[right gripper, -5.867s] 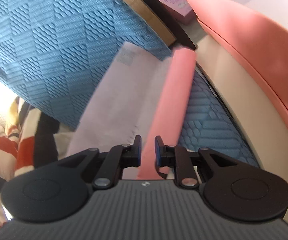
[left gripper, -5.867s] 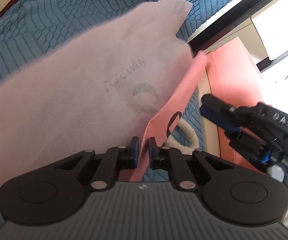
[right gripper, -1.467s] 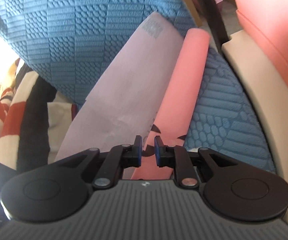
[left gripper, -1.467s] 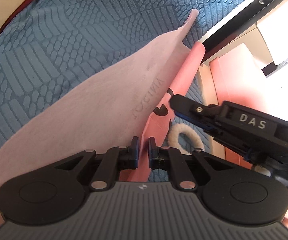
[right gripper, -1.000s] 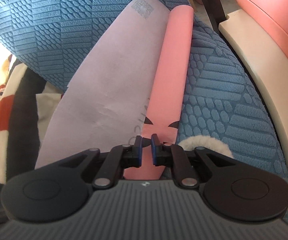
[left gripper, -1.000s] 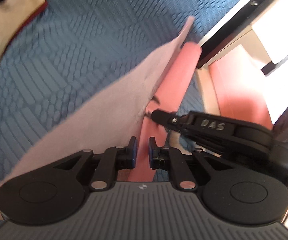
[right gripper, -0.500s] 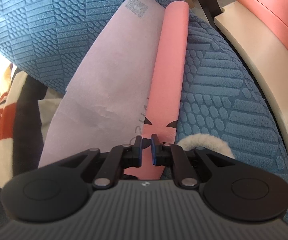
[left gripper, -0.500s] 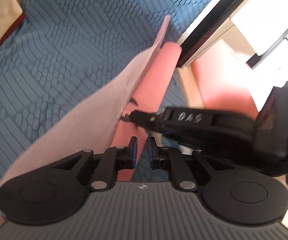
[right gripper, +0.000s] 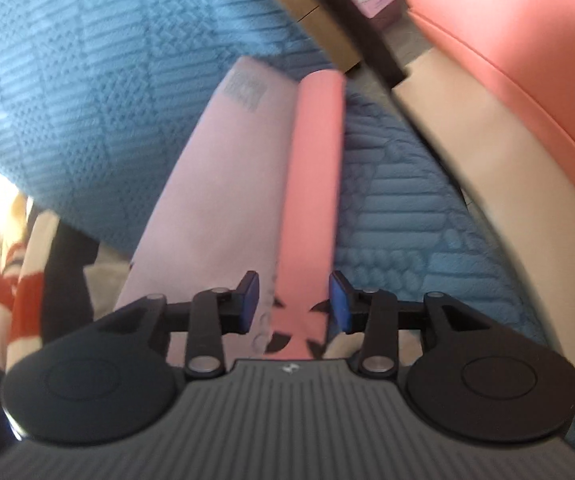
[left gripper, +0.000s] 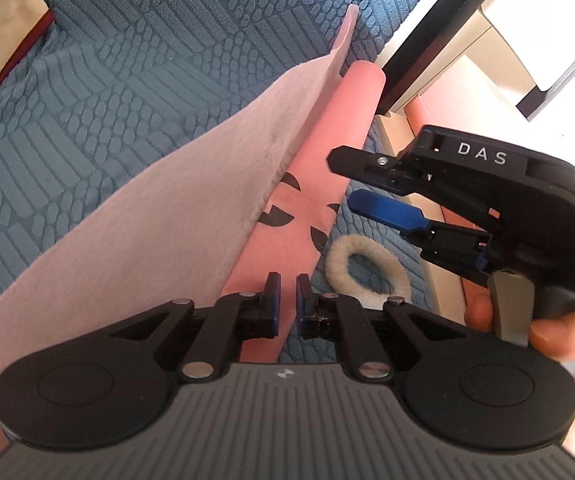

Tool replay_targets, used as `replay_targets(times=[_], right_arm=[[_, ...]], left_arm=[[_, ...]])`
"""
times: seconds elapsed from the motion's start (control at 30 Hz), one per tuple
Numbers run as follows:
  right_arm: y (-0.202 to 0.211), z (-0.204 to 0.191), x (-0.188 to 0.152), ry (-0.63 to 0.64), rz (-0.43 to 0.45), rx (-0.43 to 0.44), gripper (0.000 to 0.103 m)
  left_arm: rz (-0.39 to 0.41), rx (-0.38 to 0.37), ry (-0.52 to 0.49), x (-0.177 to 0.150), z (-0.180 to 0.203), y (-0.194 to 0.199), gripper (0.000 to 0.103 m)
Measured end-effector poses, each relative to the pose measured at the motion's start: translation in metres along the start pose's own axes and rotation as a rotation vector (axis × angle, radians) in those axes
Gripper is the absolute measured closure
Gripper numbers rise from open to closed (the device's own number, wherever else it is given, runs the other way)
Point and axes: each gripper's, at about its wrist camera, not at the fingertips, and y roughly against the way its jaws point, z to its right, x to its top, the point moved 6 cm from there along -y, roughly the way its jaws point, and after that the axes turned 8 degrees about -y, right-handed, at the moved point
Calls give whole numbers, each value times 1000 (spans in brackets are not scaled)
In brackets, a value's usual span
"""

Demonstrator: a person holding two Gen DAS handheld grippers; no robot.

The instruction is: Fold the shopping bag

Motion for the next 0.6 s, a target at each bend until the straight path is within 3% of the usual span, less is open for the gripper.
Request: replay_targets(times=[0.2,0.37,0.5,0.6], right_arm=[[-11,5,5,-1,-8,5,61],[-20,6,3,-41,-57,72,61],[-21,7,0,-65,-92,109,61],[-20,4,-4,-39,-116,118,66]], left_arm=[[-6,-11,17,2,-3,-1,92],[-6,-32,59,3,-7,-2,92],[-7,-91,169,2,-18,-5,92],[-6,-102,194,2,-20,-6,92]])
